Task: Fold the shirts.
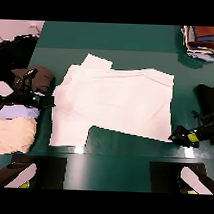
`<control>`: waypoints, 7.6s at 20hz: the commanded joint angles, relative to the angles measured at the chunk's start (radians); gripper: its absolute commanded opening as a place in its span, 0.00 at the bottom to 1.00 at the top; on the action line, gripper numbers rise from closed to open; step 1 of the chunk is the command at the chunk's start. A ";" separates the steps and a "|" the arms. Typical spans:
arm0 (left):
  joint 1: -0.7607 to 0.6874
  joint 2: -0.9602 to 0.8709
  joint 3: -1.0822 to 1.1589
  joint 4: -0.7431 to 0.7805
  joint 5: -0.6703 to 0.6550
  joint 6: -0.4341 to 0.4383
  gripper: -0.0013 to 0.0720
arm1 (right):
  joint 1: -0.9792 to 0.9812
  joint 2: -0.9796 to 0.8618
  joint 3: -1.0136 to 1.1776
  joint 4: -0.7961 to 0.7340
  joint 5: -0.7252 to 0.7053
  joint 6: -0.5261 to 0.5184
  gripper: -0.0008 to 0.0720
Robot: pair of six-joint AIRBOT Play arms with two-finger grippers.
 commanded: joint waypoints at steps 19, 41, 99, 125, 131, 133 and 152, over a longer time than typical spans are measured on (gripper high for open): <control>0.000 0.192 1.152 -0.003 -0.083 -0.008 0.05 | 0.171 0.239 1.285 0.026 -0.148 -0.003 0.03; 0.000 -0.293 0.631 -0.109 -0.053 0.028 0.05 | 0.230 -0.410 1.135 -0.060 0.038 -0.008 0.03; -0.243 0.161 -0.235 -0.054 -0.114 -0.186 0.05 | 0.068 -0.147 0.513 -0.153 0.145 -0.027 0.49; -0.243 0.424 -0.047 0.004 -0.379 -0.242 0.05 | -0.034 0.311 0.246 -0.003 0.220 -0.041 0.03; -0.243 0.265 0.080 0.206 -0.078 -0.232 0.05 | -0.003 0.117 0.486 0.000 0.177 -0.035 0.03; -0.243 0.148 0.111 0.206 0.033 -0.208 0.05 | 0.065 -0.006 0.560 0.000 0.123 -0.035 0.03; -0.236 -0.420 0.505 0.217 0.186 -0.159 0.83 | 0.104 -0.665 1.083 0.215 0.124 -0.125 0.56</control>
